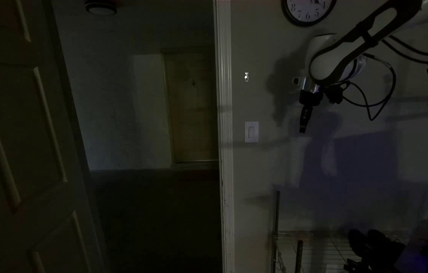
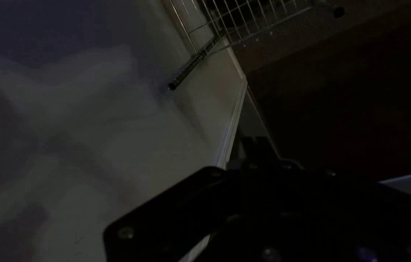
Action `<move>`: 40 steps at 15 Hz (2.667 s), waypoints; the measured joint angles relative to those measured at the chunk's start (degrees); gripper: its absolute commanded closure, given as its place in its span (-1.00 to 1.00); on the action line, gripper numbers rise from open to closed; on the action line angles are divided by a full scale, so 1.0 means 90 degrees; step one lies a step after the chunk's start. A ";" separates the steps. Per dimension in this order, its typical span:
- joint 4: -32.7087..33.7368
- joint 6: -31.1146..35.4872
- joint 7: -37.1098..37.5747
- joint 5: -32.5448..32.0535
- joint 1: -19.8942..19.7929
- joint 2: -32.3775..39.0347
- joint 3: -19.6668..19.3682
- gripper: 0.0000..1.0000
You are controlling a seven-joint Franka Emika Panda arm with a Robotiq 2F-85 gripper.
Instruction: Flip the switch to turn on the light
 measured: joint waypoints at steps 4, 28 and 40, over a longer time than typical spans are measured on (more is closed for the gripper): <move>0.0164 0.0570 0.0077 -0.0053 -0.0112 0.0394 0.0115 0.87; 0.0327 0.0851 0.0121 -0.0026 -0.0118 0.0683 0.0208 0.88; 0.1031 0.2866 -0.0093 0.1324 -0.0084 0.2142 0.0313 0.89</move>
